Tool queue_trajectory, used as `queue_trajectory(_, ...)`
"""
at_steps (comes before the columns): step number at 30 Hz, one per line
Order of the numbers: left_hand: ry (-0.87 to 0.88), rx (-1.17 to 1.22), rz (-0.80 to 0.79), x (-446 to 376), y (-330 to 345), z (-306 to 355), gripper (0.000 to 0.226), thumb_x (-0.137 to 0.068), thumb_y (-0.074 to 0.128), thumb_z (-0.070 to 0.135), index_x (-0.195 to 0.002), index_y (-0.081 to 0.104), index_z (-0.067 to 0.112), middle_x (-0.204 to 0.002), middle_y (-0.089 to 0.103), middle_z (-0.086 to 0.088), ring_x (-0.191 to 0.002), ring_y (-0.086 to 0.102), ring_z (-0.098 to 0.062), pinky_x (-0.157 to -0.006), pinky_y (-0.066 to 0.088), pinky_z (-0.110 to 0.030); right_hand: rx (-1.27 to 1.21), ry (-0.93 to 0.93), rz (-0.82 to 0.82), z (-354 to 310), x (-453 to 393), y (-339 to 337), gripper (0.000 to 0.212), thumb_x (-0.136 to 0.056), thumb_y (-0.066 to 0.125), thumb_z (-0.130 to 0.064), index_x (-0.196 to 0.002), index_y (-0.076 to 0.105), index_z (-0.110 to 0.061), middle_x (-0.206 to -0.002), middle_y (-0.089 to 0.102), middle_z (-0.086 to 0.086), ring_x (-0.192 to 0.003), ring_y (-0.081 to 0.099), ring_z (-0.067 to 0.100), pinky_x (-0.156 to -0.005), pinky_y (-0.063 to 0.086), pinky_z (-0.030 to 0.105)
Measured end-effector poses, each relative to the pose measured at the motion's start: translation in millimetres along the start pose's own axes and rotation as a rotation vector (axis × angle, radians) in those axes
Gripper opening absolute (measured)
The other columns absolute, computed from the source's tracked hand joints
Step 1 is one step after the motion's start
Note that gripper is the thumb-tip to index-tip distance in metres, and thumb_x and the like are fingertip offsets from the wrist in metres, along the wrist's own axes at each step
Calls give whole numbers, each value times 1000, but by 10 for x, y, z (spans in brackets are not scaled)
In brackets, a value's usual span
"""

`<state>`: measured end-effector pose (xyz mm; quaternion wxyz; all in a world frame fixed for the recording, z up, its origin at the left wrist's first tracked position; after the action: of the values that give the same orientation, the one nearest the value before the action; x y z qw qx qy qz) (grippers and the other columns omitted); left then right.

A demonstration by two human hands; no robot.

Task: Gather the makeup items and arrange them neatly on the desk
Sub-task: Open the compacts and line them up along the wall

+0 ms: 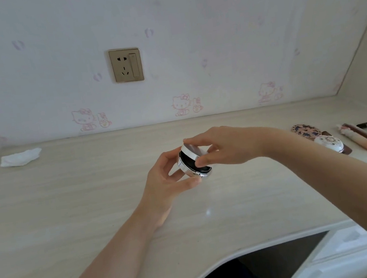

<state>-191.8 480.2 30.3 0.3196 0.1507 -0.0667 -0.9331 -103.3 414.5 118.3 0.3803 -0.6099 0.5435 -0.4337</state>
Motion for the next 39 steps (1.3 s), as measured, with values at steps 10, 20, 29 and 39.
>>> queue_trajectory(10, -129, -405, 92, 56, -161, 17, 55, -67, 86, 23, -113, 54, 30, -97, 72, 15, -98, 64, 5, -68, 47, -9, 92, -52, 93, -132, -101, 127, 23, -100, 39, -27, -108, 58, -18, -88, 59, -1, -82, 48, 18, -67, 37, 28)
queue_trajectory(20, -173, -805, -121, -29, -252, 7, 60, -62, 84, 40, -111, 50, 43, -105, 63, 26, -99, 58, 10, -80, 44, -19, 4, -109, 116, -119, -196, 445, 29, -101, 40, -26, -123, 57, -29, -110, 64, -7, -97, 56, 15, -86, 47, 38)
queue_trajectory(29, -167, -915, -115, 53, -340, -100, 88, -58, 84, 51, -134, 41, 38, -118, 44, 42, -131, 36, 5, -103, 32, -18, 45, -101, 194, -80, -158, 619, 21, -95, 52, -33, -113, 58, -25, -93, 57, -14, -86, 56, 18, -69, 42, 30)
queue_trajectory(39, -120, -912, 63, 138, -491, -61, 103, -55, 88, 45, -142, 35, 32, -107, 48, 34, -116, 42, 11, -84, 26, 0, 27, -23, 97, -15, -265, 593, 33, -99, 38, -37, -111, 58, -14, -106, 65, 3, -97, 57, 23, -85, 46, 38)
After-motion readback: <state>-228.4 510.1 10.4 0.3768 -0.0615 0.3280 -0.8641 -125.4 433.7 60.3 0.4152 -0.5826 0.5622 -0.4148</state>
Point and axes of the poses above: each hand's wrist, its own x-axis away from the middle knuckle, its own y-axis out of the palm, z = x × y, the point moved 8 cm from there along -x, towards the middle knuckle
